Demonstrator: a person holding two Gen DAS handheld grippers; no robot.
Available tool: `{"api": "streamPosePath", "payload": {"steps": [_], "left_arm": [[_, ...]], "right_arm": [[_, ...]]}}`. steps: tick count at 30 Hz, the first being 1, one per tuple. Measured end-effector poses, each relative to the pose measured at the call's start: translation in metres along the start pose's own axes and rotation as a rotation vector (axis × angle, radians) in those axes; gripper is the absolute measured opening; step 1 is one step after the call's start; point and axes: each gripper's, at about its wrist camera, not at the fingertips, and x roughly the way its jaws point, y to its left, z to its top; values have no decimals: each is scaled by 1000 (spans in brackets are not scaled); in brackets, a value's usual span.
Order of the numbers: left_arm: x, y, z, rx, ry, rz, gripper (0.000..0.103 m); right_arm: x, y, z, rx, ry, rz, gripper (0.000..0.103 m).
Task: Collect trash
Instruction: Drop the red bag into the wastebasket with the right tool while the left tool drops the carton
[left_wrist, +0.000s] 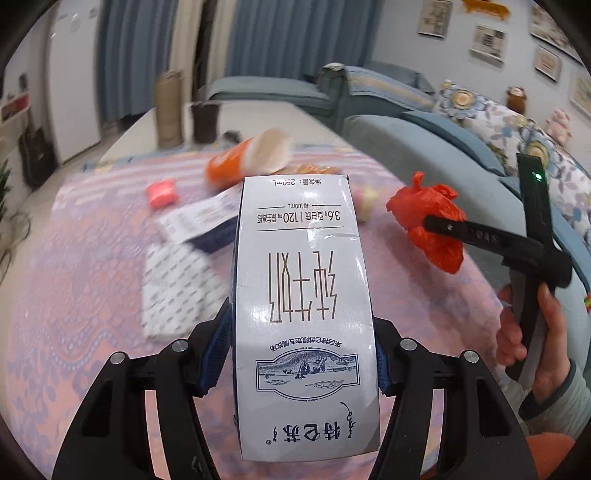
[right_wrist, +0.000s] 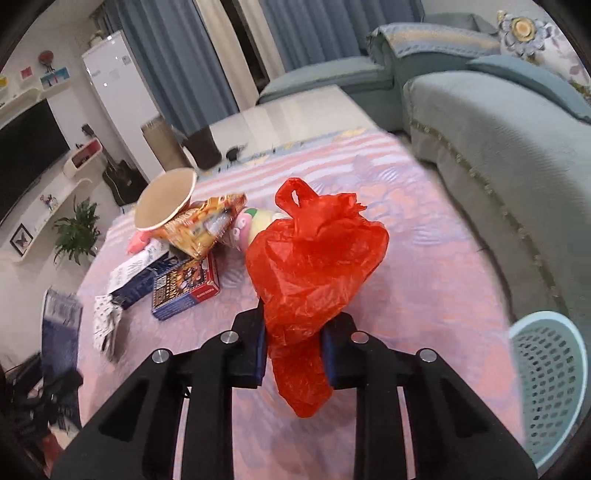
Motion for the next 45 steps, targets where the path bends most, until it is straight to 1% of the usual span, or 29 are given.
{"api": "streamPosePath", "payload": {"steps": [2,6,10,13,17,19,21,22,24,28,30,33,35,36,38,40,41,45], "left_arm": [[-3,-18,8,35,-17,-16,60],[-5,-64,30,101,-49,-85,60],[-1,-120,55,176,-77,-152,60],[7,-156,64,219,-78,-190,60],[27,-206,76,268,-48,-238,60],[40,-223,79,280,-23,-260,60],[60,-246,80,295,16,-285,60],[67,-253,78,301,30,-291,60],[89,-271,74,310,81,-315,60],[130,-298,58,309,178,-350,60],[147,-306,46,314,228,-365,60],[165,-319,31,358,272,-350,60],[172,-319,25,363,292,-357,61],[174,-321,25,362,296,-354,61],[177,-320,24,362,300,-357,65],[174,-316,25,358,295,-355,68],[174,-315,25,356,292,-359,68],[167,-310,29,350,274,-362,69]], "right_arm": [[-25,-11,-3,4,-40,-11,21],[-73,-35,-8,26,-125,-45,20],[-115,-63,-8,46,-202,-111,20],[-136,-87,-12,68,-232,-169,20],[-156,-129,-26,125,-244,-271,21],[-160,-157,-36,169,-228,-328,21],[-160,-181,-46,221,-202,-356,22],[-158,-198,-54,263,-175,-387,23],[-154,-218,-65,316,-134,-427,23],[-132,-261,-94,445,-13,-436,24],[-122,-274,-103,482,36,-448,24],[-110,-287,-117,524,91,-442,25],[-105,-293,-121,544,112,-437,26],[-104,-295,-124,552,116,-435,28],[-102,-293,-130,561,118,-433,34],[-102,-292,-130,563,112,-439,47],[-101,-291,-127,562,103,-445,49],[-106,-289,-123,558,83,-438,49]]}}
